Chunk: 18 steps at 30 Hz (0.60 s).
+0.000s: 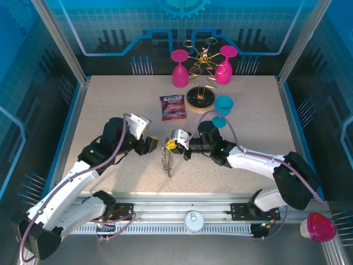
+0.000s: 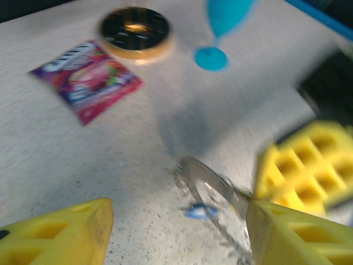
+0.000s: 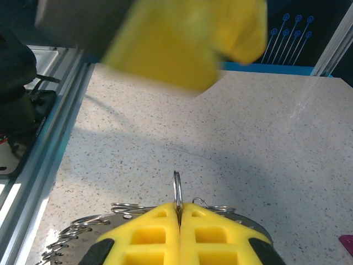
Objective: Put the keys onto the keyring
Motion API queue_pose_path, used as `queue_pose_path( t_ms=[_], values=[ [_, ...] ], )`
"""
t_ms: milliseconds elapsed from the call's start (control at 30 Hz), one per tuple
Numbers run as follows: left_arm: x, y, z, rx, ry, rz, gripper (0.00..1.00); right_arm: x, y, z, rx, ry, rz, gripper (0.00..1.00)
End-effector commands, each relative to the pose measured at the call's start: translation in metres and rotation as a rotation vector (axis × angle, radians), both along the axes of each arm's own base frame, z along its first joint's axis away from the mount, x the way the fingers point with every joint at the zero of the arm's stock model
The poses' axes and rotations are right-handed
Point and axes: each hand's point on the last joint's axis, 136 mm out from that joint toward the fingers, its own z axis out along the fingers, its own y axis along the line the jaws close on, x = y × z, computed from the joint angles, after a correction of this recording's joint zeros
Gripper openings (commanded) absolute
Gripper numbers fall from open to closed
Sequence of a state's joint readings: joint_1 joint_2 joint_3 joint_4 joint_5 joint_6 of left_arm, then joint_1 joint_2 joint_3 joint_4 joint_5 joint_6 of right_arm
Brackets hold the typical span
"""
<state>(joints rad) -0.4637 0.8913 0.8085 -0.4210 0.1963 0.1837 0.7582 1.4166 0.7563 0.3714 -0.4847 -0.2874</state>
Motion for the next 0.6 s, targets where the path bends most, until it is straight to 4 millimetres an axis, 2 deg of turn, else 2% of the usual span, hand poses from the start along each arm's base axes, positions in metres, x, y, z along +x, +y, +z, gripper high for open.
queue_pose_path(
  t_ms=[0,167,333,467,500,567],
  values=[
    [-0.039,-0.028,0.0,0.086,-0.206,-0.442,0.65,-0.009,-0.005,0.01,-0.028,0.039,0.064,0.0],
    [-0.036,-0.032,-0.012,0.142,-0.273,-0.515,0.6,-0.013,-0.007,0.01,-0.07,0.023,0.093,0.0],
    [-0.033,-0.039,-0.026,0.156,-0.253,-0.572,0.46,-0.01,-0.007,0.013,-0.077,-0.008,0.098,0.0],
    [-0.032,-0.045,-0.031,0.135,-0.249,-0.603,0.43,-0.012,-0.005,0.013,-0.079,-0.009,0.102,0.0],
    [-0.031,-0.046,-0.032,0.134,-0.246,-0.603,0.41,-0.01,-0.001,0.027,-0.057,-0.036,0.103,0.0],
    [-0.029,-0.047,-0.034,0.134,-0.243,-0.601,0.38,-0.012,0.001,0.029,-0.051,-0.045,0.11,0.0]
  ],
)
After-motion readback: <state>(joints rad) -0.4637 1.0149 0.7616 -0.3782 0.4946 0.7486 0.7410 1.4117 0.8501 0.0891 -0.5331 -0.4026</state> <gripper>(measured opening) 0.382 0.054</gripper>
